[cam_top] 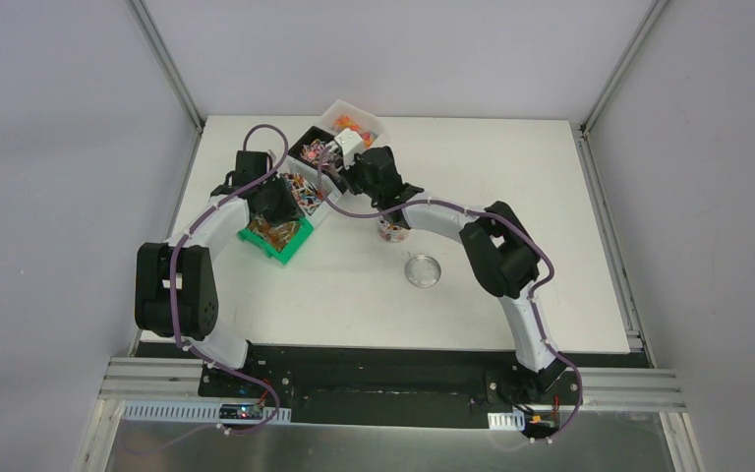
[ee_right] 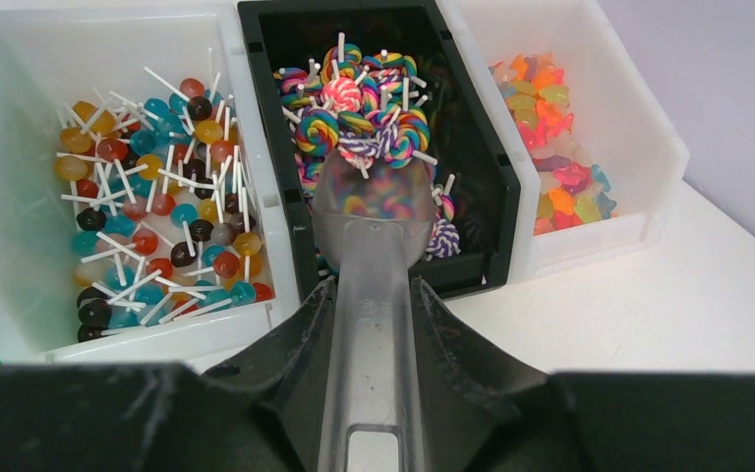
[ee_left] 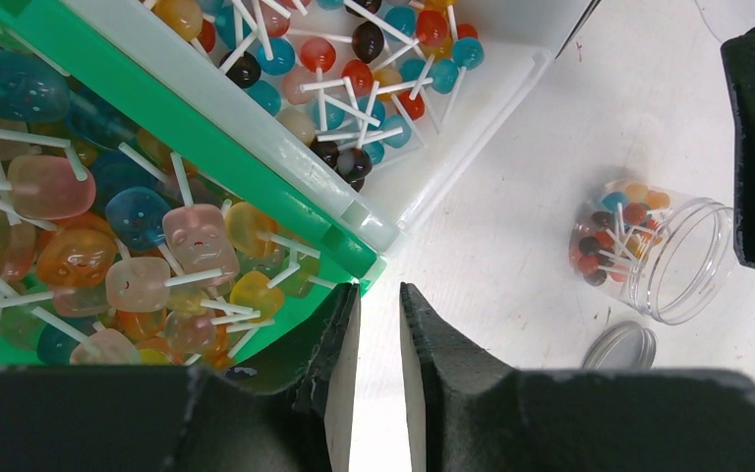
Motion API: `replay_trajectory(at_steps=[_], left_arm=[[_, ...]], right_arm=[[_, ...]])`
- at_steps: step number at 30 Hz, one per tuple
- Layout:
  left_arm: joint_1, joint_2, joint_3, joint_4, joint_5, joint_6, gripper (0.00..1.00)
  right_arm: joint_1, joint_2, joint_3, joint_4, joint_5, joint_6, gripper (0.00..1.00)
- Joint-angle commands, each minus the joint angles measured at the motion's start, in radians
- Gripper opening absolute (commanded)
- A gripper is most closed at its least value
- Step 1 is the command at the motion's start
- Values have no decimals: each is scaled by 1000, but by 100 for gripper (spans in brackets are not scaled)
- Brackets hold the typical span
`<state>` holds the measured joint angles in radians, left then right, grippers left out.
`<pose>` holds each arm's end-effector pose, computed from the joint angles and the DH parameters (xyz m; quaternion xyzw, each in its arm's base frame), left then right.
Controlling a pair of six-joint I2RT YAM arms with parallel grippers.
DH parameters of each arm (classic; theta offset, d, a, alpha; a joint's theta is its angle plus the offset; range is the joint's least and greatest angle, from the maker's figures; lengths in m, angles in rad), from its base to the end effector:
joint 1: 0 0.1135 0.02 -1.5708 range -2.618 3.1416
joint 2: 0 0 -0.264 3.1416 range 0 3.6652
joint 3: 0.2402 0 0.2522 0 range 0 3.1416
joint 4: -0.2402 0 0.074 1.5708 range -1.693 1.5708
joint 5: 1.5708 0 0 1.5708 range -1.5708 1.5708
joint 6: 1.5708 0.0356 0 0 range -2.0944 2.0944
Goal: Pack the candies
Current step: Scoop the fake candies from the storage box.
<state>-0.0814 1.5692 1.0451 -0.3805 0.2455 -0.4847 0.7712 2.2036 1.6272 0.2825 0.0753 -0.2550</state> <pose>0.3270 -0.0354 0.2215 -0.1486 0.9269 -0.2017 0.2793 0.3740 0.3598 0.2115 -0.3744 0.7101 0.1228 0.5835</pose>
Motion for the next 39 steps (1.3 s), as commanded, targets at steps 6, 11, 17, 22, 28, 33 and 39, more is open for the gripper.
replay_trajectory(at_steps=[6,11,17,22,28,33,39], left_arm=[[-1,-12,2,32,13,11,22],[0,-16,-1,32,12,11,22],[-1,-17,-4,33,12,7,22],[-1,-18,-6,33,15,4,21],[-1,-20,-7,32,17,2,21],[-1,-19,-7,32,17,1,21],[-2,-22,-7,33,16,0,22]], right_arm=[[-7,-58,-161,198,-154,120,0],[-7,-53,-190,256,-150,124,0],[-7,-32,-188,287,-154,135,0],[-9,-11,-185,311,-145,149,0],[-9,-10,-233,417,-130,181,0],[-10,-4,-273,518,-144,201,0],[-19,-4,-293,565,-149,200,0]])
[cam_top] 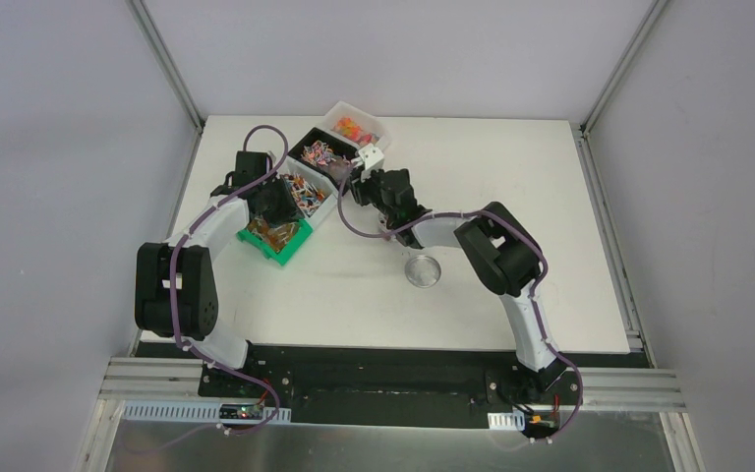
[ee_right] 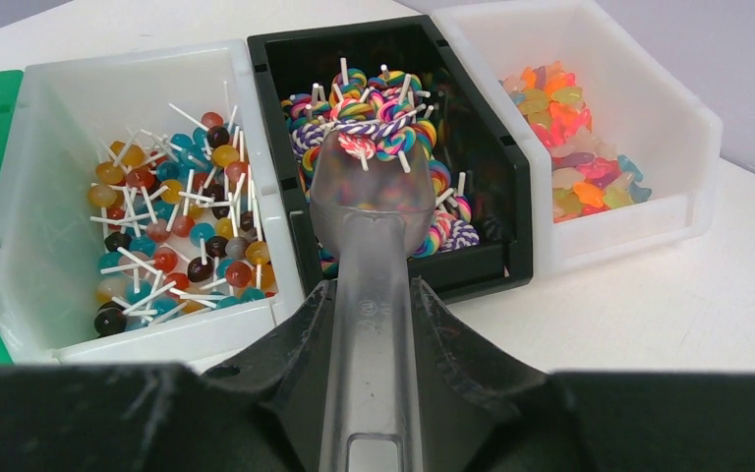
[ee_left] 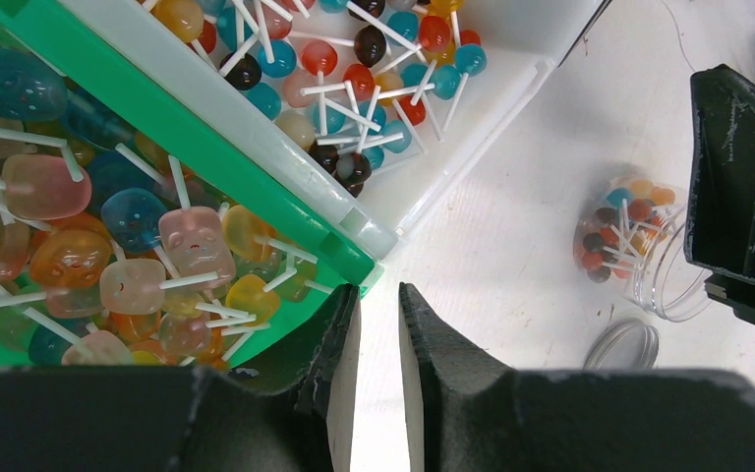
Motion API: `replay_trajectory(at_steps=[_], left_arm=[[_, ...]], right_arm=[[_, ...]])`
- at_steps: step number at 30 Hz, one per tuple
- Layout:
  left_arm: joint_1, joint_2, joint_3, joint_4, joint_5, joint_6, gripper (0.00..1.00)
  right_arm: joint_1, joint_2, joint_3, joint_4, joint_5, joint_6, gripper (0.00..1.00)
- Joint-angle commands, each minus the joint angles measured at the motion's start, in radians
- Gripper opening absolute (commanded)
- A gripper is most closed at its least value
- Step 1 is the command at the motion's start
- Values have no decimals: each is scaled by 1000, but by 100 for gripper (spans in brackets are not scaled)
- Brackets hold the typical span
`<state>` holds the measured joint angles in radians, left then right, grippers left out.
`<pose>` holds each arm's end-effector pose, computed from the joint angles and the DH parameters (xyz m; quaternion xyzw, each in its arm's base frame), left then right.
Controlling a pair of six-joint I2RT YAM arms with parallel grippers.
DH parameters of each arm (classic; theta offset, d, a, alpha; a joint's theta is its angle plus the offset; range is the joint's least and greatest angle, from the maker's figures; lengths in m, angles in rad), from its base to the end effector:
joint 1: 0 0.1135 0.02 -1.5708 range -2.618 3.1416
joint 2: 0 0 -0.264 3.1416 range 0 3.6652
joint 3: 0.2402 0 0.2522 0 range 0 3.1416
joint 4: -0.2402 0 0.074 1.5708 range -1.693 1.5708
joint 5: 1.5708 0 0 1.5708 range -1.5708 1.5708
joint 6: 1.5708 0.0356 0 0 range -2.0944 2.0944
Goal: Pack the candies
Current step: Scoop the fake candies from the storage box.
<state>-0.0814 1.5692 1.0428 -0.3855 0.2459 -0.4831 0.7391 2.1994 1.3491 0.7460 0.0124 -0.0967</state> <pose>0.3262 -0.0353 0.2205 -0.1485 0.9281 -0.2009 0.2761 0.3631 0.3304 0.1711 -0.2977 0.6807 0.2069 0.6365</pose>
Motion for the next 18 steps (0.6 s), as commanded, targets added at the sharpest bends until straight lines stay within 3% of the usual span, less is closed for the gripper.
replay_trajectory(at_steps=[1,11,18], left_arm=[[-1,-23,-6,38,14,-2,22],[-1,-33,-4,38,1,-14,28],[-1,-45,15,38,1,-17,37]], right_arm=[[13,-4,-23,111,-86,42,0],[8,-86,-119,197,-129,20,0],[6,-141,-157,199,-109,-19,0]])
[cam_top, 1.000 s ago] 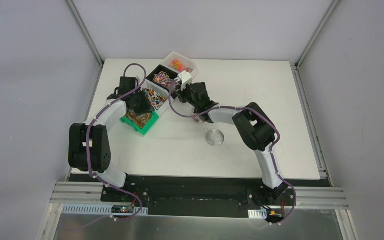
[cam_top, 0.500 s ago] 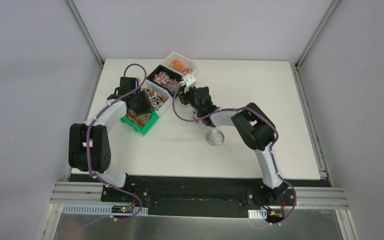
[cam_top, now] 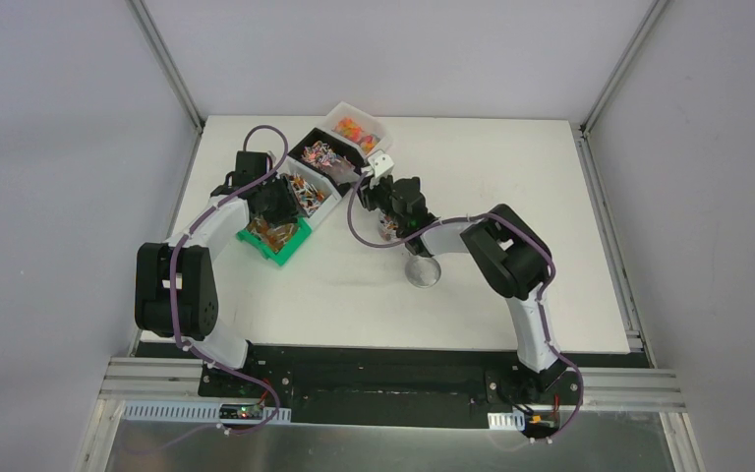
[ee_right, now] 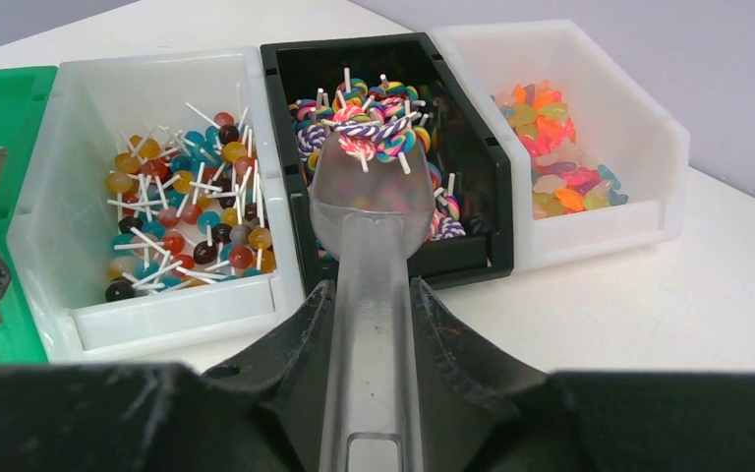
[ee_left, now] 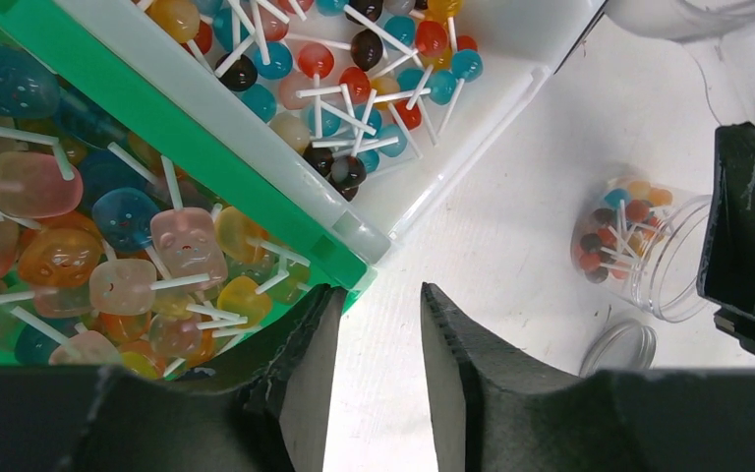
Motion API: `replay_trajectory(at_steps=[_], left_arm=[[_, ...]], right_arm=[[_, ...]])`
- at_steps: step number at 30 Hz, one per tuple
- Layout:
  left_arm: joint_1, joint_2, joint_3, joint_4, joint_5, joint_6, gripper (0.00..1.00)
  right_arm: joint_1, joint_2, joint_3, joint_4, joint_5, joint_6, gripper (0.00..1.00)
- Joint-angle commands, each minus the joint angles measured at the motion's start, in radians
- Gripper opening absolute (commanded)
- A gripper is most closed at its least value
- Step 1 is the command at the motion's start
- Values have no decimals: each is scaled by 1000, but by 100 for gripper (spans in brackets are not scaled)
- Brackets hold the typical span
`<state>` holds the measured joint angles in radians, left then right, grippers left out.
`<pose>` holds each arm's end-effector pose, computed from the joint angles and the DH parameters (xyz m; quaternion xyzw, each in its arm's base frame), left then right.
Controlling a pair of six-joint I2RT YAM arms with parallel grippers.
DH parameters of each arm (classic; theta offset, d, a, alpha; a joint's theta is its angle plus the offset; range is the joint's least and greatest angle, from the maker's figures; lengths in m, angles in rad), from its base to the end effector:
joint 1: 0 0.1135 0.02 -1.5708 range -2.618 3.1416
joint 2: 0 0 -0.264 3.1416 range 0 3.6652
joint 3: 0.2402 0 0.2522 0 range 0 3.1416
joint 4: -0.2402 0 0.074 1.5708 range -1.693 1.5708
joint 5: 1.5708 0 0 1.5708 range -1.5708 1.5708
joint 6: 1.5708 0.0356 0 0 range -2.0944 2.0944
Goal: Pack the candies
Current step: Scoop the fake candies from the storage box.
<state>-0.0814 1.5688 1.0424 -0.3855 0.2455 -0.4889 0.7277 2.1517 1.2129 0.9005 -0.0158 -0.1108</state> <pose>0.3261 -0.0353 0.2205 -0.1512 0.9277 -0.2015 0.2755 0.3487 0.3114 0.1678 -0.2983 0.6559 0.2159 0.6590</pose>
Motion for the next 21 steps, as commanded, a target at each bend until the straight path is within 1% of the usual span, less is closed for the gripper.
replay_trajectory(at_steps=[1,4,7,14,19,21], left_arm=[[-1,-48,20,37,1,-13,40],[-1,-56,34,37,7,-17,50],[-1,-69,48,31,12,-21,55],[-2,-128,53,25,34,-33,61],[-1,-193,48,16,48,-42,65],[-1,-222,43,13,54,-42,70]], right_arm=[[17,-101,-26,46,-83,-7,0],[16,-124,-37,44,-90,-6,0],[15,-153,-54,45,-78,-13,0],[10,-229,-97,43,-62,-31,0],[10,-307,-161,63,-51,-37,0],[10,-344,-192,74,-46,-38,0]])
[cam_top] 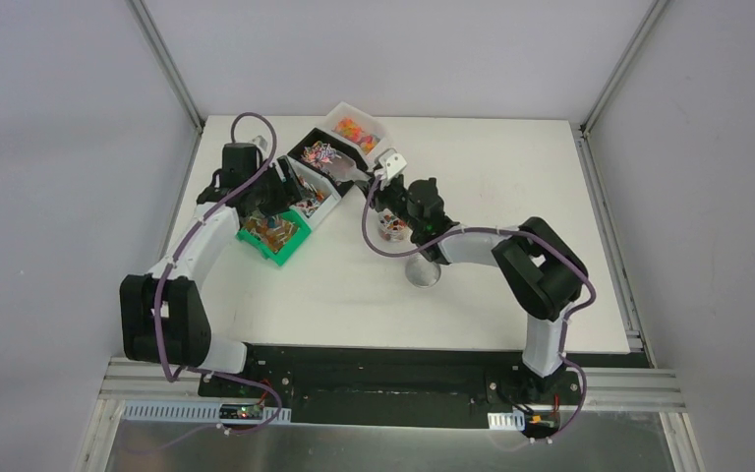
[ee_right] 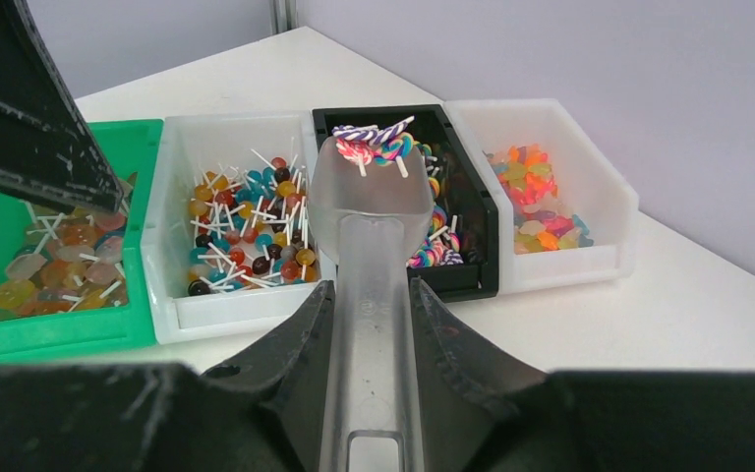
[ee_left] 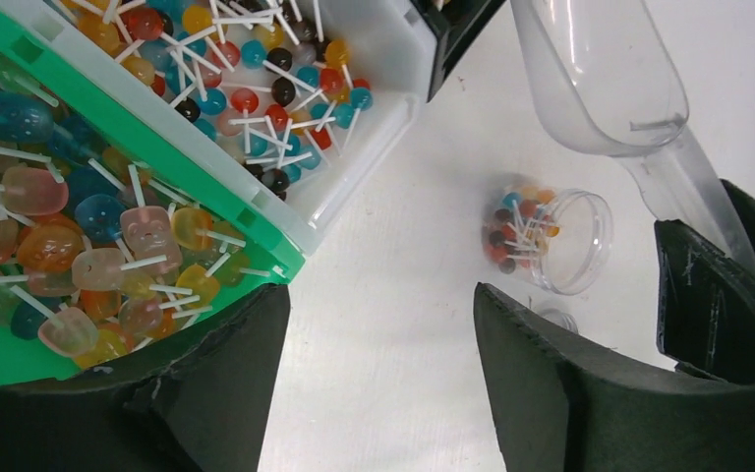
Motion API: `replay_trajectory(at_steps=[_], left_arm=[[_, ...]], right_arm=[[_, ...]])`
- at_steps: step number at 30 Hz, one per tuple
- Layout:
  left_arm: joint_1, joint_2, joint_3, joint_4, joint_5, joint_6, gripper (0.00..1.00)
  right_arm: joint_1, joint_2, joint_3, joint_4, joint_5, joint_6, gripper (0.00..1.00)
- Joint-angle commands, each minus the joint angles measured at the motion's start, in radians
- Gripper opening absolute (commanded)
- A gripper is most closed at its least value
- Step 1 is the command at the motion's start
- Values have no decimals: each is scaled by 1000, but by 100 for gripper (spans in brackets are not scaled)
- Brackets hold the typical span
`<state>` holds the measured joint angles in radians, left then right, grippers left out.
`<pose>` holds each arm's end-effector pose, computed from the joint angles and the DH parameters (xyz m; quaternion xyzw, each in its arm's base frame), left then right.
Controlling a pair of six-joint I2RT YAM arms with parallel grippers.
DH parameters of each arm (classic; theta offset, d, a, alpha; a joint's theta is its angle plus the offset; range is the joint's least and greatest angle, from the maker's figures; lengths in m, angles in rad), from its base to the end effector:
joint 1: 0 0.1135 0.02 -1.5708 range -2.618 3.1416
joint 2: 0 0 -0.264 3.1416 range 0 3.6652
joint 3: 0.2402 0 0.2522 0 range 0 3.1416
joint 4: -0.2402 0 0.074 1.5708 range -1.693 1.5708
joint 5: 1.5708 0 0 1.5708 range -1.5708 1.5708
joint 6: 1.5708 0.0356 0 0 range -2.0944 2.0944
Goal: Pack the candies
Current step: Scoop the fake candies from the storage box, then place the fake candies in the packing bottle.
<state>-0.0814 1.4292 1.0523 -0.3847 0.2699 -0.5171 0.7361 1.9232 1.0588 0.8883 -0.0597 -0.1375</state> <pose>0.3092 -0.0347 0.2657 -0.1452 0.9008 -0.2332 0.3363 0.3137 0.2871 0.2165 -0.3148 0.6237 0.2308 0.6772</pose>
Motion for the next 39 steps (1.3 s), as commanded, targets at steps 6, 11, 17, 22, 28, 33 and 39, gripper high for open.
replay_trajectory(at_steps=[6,11,17,22,28,33,39], left_arm=[[-1,-182,-6,10,59,-15,97],[-1,-272,-55,11,60,-9,99],[-1,-364,-119,13,52,33,99],[-1,-409,-153,-11,35,76,99],[-1,-428,-192,-14,27,104,99],[-1,-427,-221,-14,45,111,99],[-1,-425,-235,-14,45,128,99]], right_arm=[[2,-260,-155,97,26,-37,0],[2,-433,-272,55,40,-61,0],[2,-650,-405,-51,88,-97,0],[3,-837,-468,-254,106,-102,0],[5,-1007,-480,-499,119,-123,0],[15,-1076,-472,-636,118,-124,0],[31,-1083,-441,-763,134,-138,0]])
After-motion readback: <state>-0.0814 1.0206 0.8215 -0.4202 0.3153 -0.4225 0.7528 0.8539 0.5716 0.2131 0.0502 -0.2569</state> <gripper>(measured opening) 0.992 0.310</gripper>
